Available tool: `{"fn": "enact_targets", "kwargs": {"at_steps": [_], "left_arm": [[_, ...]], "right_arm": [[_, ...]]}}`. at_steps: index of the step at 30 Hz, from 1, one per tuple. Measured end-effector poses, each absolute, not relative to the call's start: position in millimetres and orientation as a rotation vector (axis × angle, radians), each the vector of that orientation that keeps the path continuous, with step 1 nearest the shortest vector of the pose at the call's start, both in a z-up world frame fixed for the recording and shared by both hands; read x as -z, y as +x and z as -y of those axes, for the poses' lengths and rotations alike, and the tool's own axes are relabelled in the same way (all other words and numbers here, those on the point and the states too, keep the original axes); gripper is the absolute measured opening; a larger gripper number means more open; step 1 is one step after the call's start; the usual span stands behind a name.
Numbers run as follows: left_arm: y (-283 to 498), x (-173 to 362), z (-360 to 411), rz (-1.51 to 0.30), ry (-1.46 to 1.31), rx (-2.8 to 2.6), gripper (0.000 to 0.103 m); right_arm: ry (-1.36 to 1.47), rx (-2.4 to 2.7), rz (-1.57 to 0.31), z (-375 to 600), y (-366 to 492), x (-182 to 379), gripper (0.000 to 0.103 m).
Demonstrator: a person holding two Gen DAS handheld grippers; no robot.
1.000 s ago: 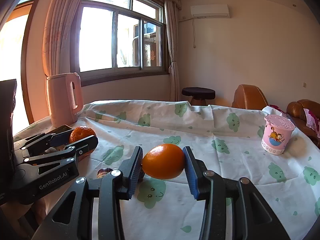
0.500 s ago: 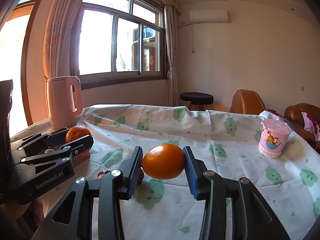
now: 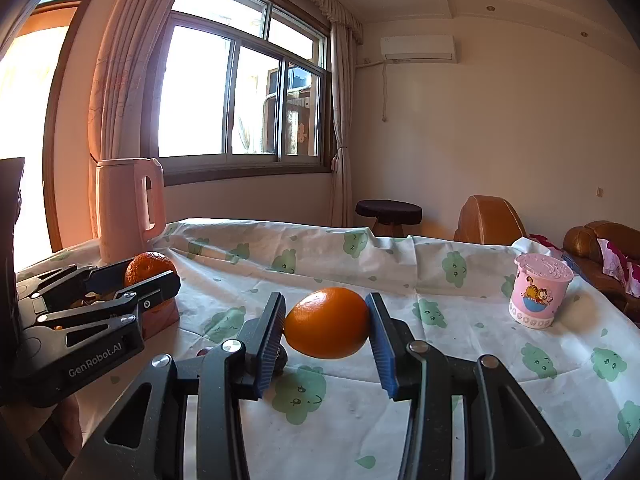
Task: Organize fruits
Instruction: 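Lift the orange with the left tool while the right tool lifts its orange, then carry the orange over the tin with the left tool while the right tool carries its orange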
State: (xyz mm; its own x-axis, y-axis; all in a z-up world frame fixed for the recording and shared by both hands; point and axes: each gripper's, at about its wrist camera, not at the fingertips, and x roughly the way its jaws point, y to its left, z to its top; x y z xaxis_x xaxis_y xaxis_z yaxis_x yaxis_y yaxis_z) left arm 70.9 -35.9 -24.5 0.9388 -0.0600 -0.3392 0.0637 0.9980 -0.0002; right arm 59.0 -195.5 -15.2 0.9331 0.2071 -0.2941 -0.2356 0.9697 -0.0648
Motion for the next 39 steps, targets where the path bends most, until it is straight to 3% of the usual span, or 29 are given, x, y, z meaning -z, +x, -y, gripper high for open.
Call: {"fn": "enact_targets", "kwargs": {"at_steps": [16,39], "left_arm": [[61,23,27,-0.342,-0.011,0.059,0.048],[37,21,-53,-0.350,-0.079,-0.050,0.048]], "right_arm": [[-0.109,-0.267,-0.281,185,55,14,0.043],[-0.146,-0.467,-0.328,103,65,1,0.043]]}}
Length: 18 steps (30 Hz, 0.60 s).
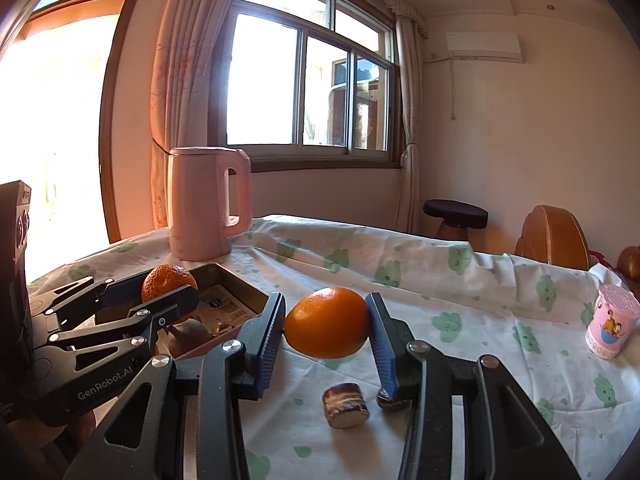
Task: Organize fruits
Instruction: 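Carry the orange over the tin with the left tool while the right tool carries its orange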
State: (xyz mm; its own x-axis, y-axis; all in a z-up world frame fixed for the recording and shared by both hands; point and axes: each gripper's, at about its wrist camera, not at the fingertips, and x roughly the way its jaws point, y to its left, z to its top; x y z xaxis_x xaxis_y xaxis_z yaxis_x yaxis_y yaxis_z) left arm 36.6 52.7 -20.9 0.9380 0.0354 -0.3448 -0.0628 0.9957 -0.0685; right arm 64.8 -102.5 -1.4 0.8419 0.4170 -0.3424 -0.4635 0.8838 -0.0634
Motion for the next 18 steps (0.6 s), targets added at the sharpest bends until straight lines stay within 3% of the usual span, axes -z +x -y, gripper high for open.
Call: {"fn": "enact_targets", "kwargs": {"at_steps": [18], "left_arm": [[24,20,-100,-0.362,-0.103,-0.140,0.048]], "right_arm": [[-0.207,-0.556,-0.323,46,69,-12,0.043]]}}
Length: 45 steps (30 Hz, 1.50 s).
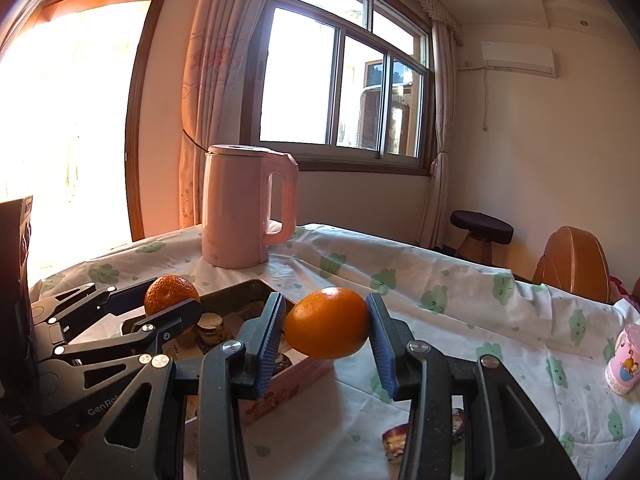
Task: Organize fruits
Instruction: 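Carry the orange over the tin with the left tool while the right tool carries its orange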
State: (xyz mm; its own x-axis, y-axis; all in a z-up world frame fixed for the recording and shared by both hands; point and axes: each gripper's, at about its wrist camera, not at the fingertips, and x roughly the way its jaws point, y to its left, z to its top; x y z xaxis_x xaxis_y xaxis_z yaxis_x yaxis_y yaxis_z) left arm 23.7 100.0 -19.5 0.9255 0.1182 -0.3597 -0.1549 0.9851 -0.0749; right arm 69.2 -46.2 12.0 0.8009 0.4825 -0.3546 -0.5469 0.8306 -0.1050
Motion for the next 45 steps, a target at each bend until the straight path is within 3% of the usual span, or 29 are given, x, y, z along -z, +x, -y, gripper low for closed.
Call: {"fn": "enact_targets", "kwargs": {"at_steps": [45], "left_arm": [[31,37,-154,-0.473,-0.167,-0.194,0.048]], "right_arm": [[-0.240,-0.636,-0.507,-40,103,27,0.044]]}}
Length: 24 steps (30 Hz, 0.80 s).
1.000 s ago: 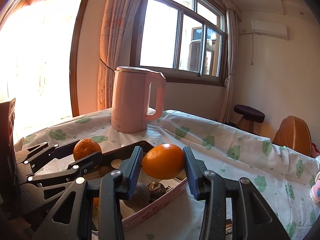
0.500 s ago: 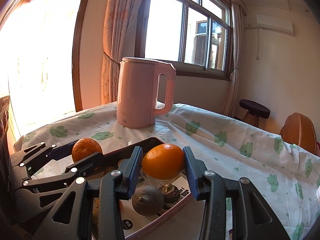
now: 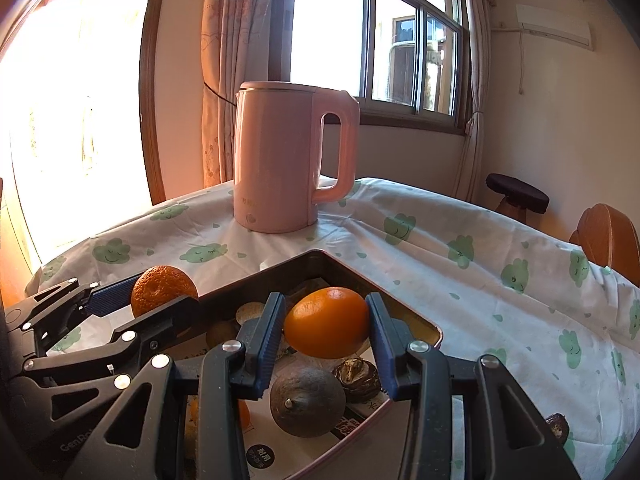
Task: Organize fruits
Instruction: 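Carry the orange over the tin with the left tool while the right tool carries its orange, then open the left tool to drop the orange while the right tool releases its orange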
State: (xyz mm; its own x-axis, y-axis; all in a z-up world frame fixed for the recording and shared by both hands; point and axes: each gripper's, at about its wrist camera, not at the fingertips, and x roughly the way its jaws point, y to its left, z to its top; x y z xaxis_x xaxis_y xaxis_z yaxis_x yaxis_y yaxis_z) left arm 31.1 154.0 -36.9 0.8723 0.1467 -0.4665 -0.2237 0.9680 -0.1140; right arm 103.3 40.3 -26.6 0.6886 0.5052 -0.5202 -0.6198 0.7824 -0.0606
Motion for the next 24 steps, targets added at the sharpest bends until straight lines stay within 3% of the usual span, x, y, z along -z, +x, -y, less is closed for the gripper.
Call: {"fn": "enact_targets", "kwargs": {"at_steps": [24], "left_arm": [[37,40,-154,-0.510,-0.164,-0.189,0.048]], "right_arm": [[-0.260,-0.655,-0.594,-47,114,42,0.044]]}}
